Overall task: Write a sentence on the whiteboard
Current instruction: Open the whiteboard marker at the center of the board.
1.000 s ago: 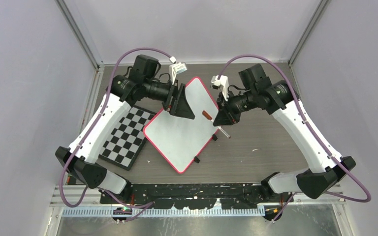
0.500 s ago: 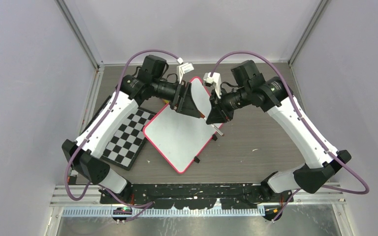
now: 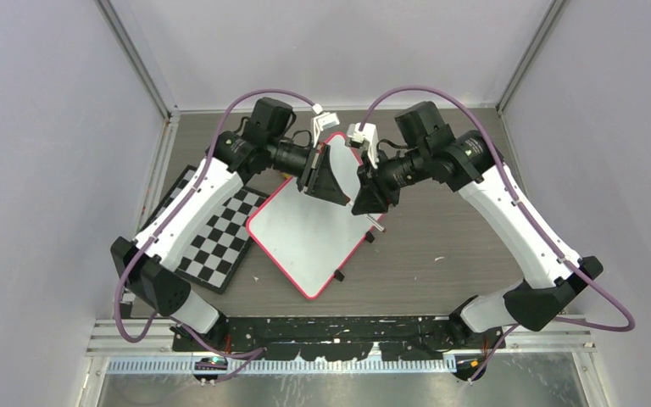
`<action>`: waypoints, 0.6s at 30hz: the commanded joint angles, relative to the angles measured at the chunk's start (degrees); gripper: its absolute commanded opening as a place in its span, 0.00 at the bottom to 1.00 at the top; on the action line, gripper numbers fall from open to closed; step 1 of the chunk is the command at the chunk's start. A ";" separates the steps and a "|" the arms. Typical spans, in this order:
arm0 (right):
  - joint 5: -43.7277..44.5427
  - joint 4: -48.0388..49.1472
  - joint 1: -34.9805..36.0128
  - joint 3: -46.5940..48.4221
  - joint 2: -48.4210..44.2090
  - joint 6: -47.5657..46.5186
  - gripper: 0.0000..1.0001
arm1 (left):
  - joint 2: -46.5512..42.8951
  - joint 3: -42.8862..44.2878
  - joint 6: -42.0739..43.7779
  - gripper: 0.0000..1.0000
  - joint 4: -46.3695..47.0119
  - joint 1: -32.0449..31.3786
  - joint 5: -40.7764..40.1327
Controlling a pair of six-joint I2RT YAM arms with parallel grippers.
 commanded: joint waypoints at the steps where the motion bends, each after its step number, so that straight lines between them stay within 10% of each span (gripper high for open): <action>1: -2.39 3.46 -1.01 3.09 -0.62 3.95 0.50 | -0.94 -0.55 0.14 0.00 4.98 0.47 4.08; 5: -10.90 11.02 -9.48 2.64 -1.36 17.19 0.79 | -4.46 -5.75 -8.03 0.00 16.86 4.97 6.46; 10: -16.06 30.08 -16.81 -3.29 -3.15 43.32 0.81 | -11.29 -18.30 -33.17 0.00 54.83 12.74 7.57; 18: -25.81 72.67 -17.05 -14.13 -2.93 79.55 0.81 | -14.40 -25.11 -49.15 0.00 79.07 15.37 3.32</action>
